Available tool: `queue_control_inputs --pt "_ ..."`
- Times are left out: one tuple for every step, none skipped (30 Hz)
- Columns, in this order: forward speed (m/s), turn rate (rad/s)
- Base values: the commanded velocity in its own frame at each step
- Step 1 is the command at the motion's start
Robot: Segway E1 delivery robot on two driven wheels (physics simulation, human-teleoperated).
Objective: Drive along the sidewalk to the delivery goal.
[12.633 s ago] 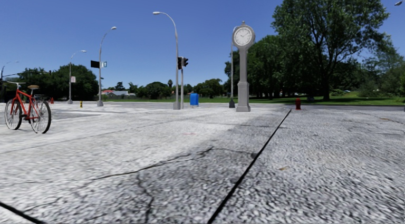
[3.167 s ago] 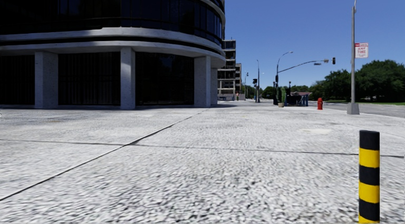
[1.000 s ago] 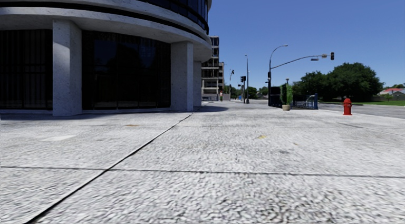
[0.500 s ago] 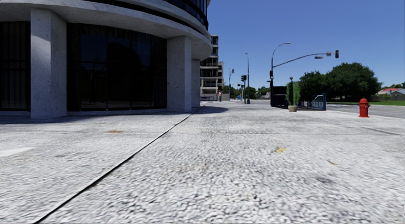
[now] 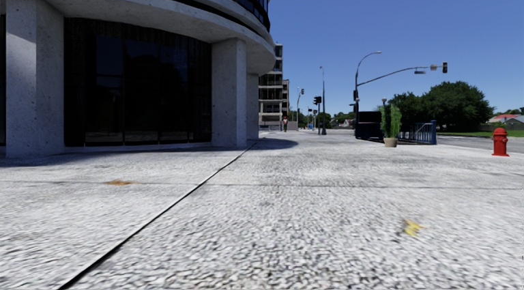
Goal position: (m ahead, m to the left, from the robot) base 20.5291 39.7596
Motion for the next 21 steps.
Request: queue_control_inputs --pt "2.0 0.0" --pt "2.0 0.0" --pt "2.0 0.0" --pt "2.0 0.0" --pt "2.0 0.0" --pt "2.0 0.0" --pt "2.0 0.0" --pt "2.0 0.0" --pt "2.0 0.0" --pt "2.0 0.0" --pt "2.0 0.0" --pt "2.0 0.0" --pt "2.0 0.0" --pt "2.0 0.0" --pt "2.0 0.0" --pt "2.0 0.0" --pt "2.0 0.0" --pt "2.0 0.0" --pt "2.0 0.0" --pt "2.0 0.0" --pt "2.0 0.0"
